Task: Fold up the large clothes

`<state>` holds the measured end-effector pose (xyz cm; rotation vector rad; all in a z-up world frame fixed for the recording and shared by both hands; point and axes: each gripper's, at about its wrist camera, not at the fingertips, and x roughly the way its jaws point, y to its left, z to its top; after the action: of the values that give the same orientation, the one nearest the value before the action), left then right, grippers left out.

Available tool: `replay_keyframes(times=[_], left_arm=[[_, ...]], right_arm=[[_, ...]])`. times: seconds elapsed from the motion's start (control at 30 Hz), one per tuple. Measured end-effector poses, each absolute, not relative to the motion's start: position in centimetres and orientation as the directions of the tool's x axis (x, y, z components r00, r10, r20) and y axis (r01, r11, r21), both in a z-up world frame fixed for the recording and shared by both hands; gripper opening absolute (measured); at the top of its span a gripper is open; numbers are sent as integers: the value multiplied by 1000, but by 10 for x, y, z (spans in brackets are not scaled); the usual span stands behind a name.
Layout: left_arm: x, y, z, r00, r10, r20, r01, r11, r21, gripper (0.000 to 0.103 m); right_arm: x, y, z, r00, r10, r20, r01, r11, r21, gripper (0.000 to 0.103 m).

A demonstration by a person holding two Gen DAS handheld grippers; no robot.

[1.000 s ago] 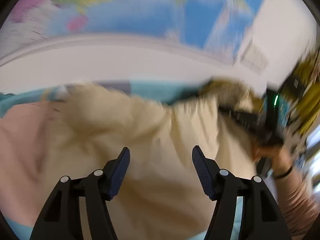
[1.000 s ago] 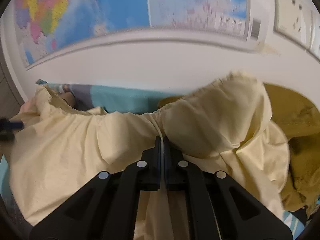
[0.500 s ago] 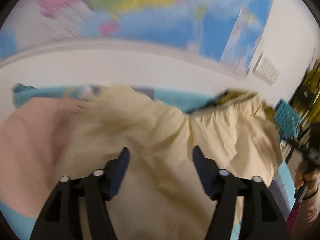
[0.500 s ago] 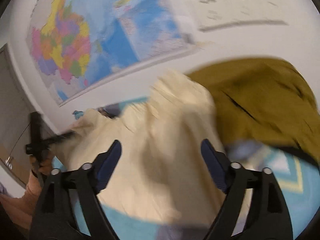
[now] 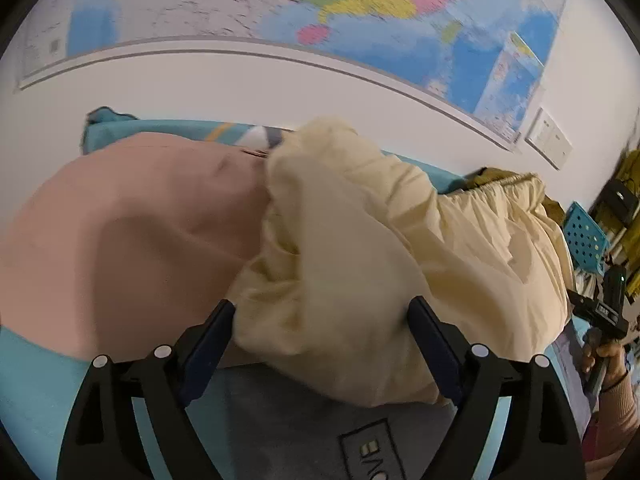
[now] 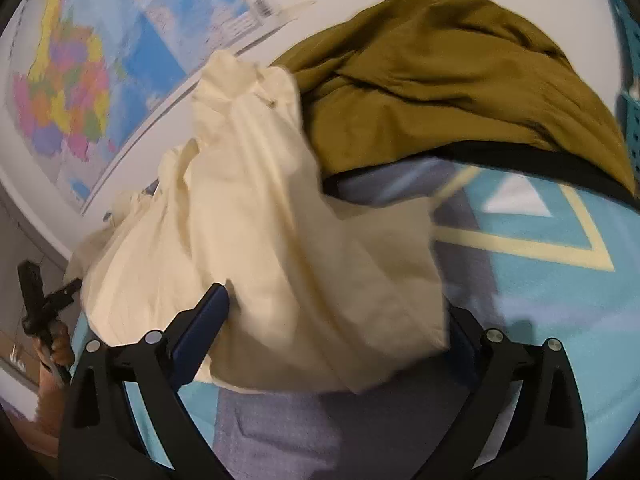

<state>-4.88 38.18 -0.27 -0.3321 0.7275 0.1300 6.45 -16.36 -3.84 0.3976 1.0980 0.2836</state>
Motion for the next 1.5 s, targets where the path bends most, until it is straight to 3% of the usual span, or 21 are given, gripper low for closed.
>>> replay_keyframes(times=[0.03,0.1,0.2,0.37,0.47,0.53,0.57,0.63,0.7,0.73,0.83,0.9,1.03,1.13,1.27,1.33,1.4,1.47,1.5], left_arm=[[-45,378,-5,735,-5,-678,-223,942,-249,76],[-42,373,-5,730,-22,-683,-219,939,-265,39],[-49,367,4,733,-56,-678,-217,926,-311,15],[-90,373,18,744,-243,-622,-173,829,-531,10],[-118,375,-3,725,-301,-619,-191,776,-601,11],[-124,376,-29,679,-313,-664,-238,762,-603,19],[-125,377,-43,655,-330,-679,-259,746,-613,30],[-127,380,-55,651,-348,-674,-273,722,-636,36],[-126,375,-42,650,-283,-706,-284,771,-570,48],[-126,370,-29,648,-199,-735,-300,820,-487,51],[-132,355,9,700,-27,-714,-289,903,-317,53],[-133,342,29,741,15,-671,-254,932,-260,61],[-102,309,43,743,5,-670,-151,975,-160,61],[-62,281,37,709,-72,-702,-42,989,-144,61],[-4,266,5,587,-62,-807,-64,990,-123,60],[19,266,-13,532,-48,-845,-92,989,-114,50],[23,269,-21,519,-82,-851,-81,986,-144,19],[32,269,-24,504,-119,-856,-73,981,-180,4],[34,270,-24,507,-110,-855,-85,980,-177,2]], right_arm=[[66,-163,-37,435,424,-795,-30,889,457,67],[69,-168,-34,432,465,-773,-12,860,511,21],[59,-182,-6,468,571,-675,-53,780,623,11],[21,-205,59,543,613,-573,-111,729,675,9],[-9,-230,68,569,582,-582,-87,746,660,9],[-17,-241,47,530,554,-643,-8,761,649,9],[-18,-242,30,490,531,-692,29,783,621,10],[-20,-241,-1,420,471,-776,101,826,555,15],[-17,-241,-7,397,428,-812,145,844,516,28],[-16,-240,-3,405,398,-823,153,858,490,43],[-15,-232,36,502,282,-818,115,915,386,66],[-10,-215,60,559,237,-795,57,945,322,69],[20,-155,70,531,357,-768,-159,933,324,69],[48,-100,49,451,374,-810,-290,920,263,67],[77,-65,8,347,356,-868,-329,913,242,67],[87,-55,-9,325,319,-890,-339,918,205,61],[89,-53,-17,324,289,-901,-339,924,175,25],[93,-53,-20,331,274,-903,-337,928,158,6],[94,-54,-18,339,279,-898,-336,928,161,4]])
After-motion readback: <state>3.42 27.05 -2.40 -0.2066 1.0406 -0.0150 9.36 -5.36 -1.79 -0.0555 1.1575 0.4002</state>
